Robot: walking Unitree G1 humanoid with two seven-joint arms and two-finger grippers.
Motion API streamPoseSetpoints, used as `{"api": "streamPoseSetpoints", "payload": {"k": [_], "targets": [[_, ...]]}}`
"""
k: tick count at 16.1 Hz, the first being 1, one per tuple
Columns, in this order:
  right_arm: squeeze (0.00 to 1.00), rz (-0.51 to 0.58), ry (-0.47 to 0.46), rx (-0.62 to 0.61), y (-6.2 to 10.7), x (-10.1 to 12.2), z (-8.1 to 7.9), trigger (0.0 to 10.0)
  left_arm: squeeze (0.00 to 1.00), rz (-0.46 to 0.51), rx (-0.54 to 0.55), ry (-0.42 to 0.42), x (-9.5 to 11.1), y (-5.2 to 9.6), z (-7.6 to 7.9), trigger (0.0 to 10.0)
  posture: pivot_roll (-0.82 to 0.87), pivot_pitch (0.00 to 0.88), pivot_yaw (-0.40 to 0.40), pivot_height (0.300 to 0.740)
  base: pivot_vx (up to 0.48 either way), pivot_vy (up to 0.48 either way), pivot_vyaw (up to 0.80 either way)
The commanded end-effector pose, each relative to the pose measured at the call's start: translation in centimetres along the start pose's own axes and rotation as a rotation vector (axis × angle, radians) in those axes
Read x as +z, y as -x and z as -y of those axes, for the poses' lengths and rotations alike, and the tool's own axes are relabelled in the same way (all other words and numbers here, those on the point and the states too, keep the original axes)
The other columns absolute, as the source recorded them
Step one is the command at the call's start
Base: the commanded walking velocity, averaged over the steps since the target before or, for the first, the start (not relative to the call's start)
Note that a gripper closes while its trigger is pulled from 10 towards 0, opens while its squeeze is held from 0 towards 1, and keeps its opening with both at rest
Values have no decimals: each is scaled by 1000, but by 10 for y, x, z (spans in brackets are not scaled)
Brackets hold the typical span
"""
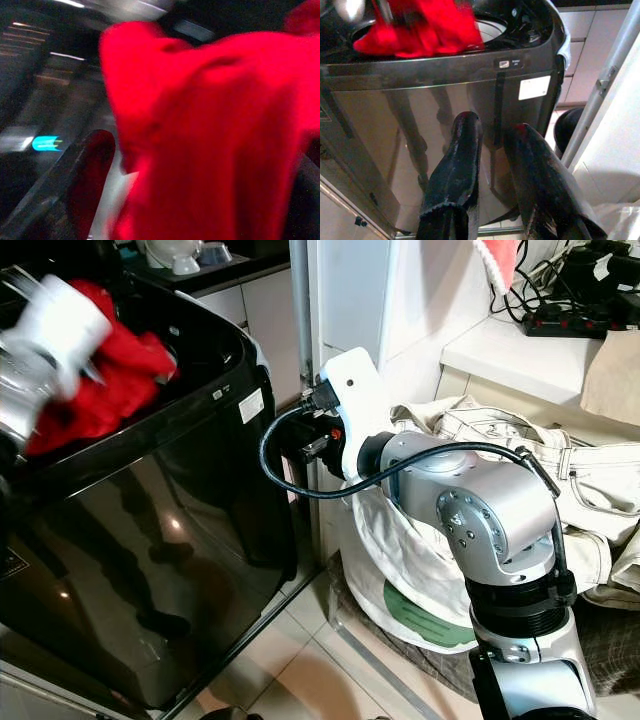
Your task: Clothes washing
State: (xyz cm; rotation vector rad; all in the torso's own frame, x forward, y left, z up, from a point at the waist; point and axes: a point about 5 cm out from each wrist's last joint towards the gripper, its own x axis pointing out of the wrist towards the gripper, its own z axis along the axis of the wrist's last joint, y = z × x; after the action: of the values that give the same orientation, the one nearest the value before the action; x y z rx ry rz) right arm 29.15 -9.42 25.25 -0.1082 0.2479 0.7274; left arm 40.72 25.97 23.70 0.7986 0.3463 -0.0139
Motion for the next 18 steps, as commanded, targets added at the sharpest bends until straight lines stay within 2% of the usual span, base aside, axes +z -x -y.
{"api": "streamPoseSetpoints", "payload": {"k": [1, 3, 4, 5, 6, 7, 9, 10, 11, 12, 13, 14, 15, 16, 17, 18], "targets": [[0, 20, 9, -10, 1, 4, 0, 10000, 0, -61, -83, -15, -11, -1, 9, 10000, -125, 0, 98, 740, 0, 0, 0], [0, 21, 6, -15, 1, 4, 1, 10000, 0, -69, -81, -8, -12, -1, 10, 10000, -127, 0, 98, 740, 0, 0, 0], [0, 22, 6, -18, 1, 5, 1, 10000, 0, -45, 10, 0, -7, 0, 0, 10000, -124, 0, 99, 740, 0, 0, 0], [0, 23, 6, -20, 1, 5, 2, 10000, 0, 5, 131, 35, 2, 3, -16, 10000, -124, 0, 99, 740, 0, 0, 0], [0, 24, 6, -21, 2, 5, 2, 10000, 0, 34, 200, 43, 7, 5, -25, 10000, -124, 0, 98, 740, 0, 0, 0], [0, 27, 5, -30, 2, 6, 4, 10000, 0, 106, 384, 52, 20, 14, -51, 10000, -124, 0, 101, 740, 0, 0, 0], [0, 30, 3, -41, 2, 6, 5, 10000, 0, 134, 495, 25, 26, 21, -66, 10000, -124, 0, 101, 740, 0, 0, 0], [0, 29, 5, -46, 2, 6, 5, 10000, 0, 85, 460, -67, 20, 19, -62, 10000, -120, 0, 100, 740, 0, 0, 0], [0, 26, 9, -46, 1, 5, 5, 10000, 0, 66, 438, -103, 17, 17, -57, 10000, -120, 0, 101, 740, 0, 0, 0], [0, 23, 12, -45, 1, 5, 5, 10000, 0, 64, 421, -101, 15, 16, -54, 10000, -120, 0, 101, 740, 0, 0, 0], [0, 20, 16, -44, 1, 4, 4, 10000, 0, 64, 343, -54, 11, 11, -43, 10000, -121, 0, 101, 740, 0, 0, 0], [0, 20, 17, -44, 0, 4, 4, 10000, 0, 66, 311, -37, 10, 10, -38, 10000, -122, 0, 102, 740, 0, 0, 0], [0, 22, 20, -48, 1, 4, 3, 10000, 0, 114, 215, 72, 15, 6, -26, 10000, -124, 0, 107, 740, 0, 0, 0], [0, 27, 21, -65, 2, 3, 5, 10000, 0, 205, 146, 222, 25, 5, -19, 10000, -125, 0, 111, 740, 0, 0, 0], [0, 30, 23, -78, 3, 3, 6, 10000, 0, 254, 126, 293, 31, 5, -17, 10000, -125, 0, 111, 740, 0, 0, 0], [0, 40, 27, -123, 4, 1, 10, 10000, 0, 331, 146, 426, 38, 7, -19, 10000, -121, 0, 110, 740, 0, 0, 0]]}}
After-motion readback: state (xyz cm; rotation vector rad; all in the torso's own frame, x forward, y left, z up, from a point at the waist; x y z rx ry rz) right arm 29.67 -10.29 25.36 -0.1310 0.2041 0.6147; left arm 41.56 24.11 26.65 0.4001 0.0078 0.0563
